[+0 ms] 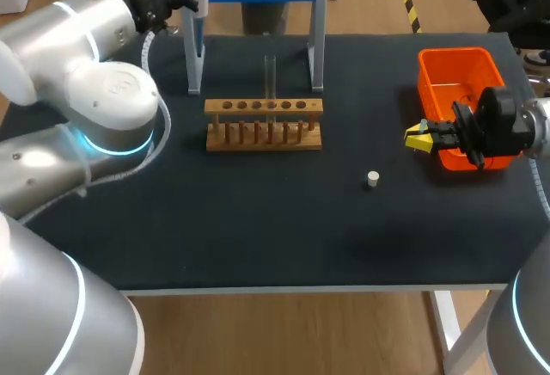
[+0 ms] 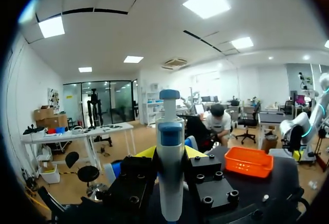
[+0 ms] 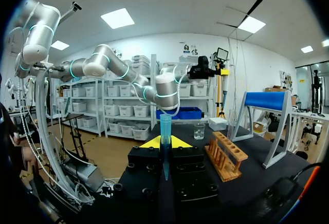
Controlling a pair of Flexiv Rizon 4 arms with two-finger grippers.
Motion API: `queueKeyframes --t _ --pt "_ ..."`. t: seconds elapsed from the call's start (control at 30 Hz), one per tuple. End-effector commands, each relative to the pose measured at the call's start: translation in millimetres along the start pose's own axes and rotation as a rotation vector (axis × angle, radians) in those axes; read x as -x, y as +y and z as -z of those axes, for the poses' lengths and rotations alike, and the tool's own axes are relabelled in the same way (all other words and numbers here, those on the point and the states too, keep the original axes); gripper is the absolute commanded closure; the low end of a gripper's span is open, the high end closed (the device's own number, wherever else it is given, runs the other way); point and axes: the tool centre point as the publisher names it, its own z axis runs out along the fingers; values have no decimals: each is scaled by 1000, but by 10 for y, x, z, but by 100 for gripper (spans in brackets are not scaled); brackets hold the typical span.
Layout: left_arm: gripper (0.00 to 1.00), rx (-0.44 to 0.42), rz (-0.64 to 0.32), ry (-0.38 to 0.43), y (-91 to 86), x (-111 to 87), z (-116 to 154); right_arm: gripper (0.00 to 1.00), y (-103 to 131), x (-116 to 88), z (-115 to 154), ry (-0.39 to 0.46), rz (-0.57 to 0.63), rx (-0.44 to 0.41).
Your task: Invert the test tube, pick up the pipette, mount the tip to pipette, aspirate from beaker and dispense into the tube, eject the tip, return the pipette, and cap with the stopper.
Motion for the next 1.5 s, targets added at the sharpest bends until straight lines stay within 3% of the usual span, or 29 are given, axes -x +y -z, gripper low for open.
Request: queueKeyframes --t 0.03,0.17,0.83,1.1,1.5 --pt "100 -32 8 401 3 -69 342 100 4 -11 5 -1 0 -1" --pt "100 -48 19 549 -57 -198 490 100 4 -11 5 -1 0 -1" --pt "100 -48 19 549 -57 -198 490 100 4 -11 5 -1 0 -1" --pt "100 -55 7 544 -138 -531 758 100 4 -11 5 -1 0 -1" --pt "100 -111 -14 492 -248 -1112 846 100 4 -11 5 -1 0 -1"
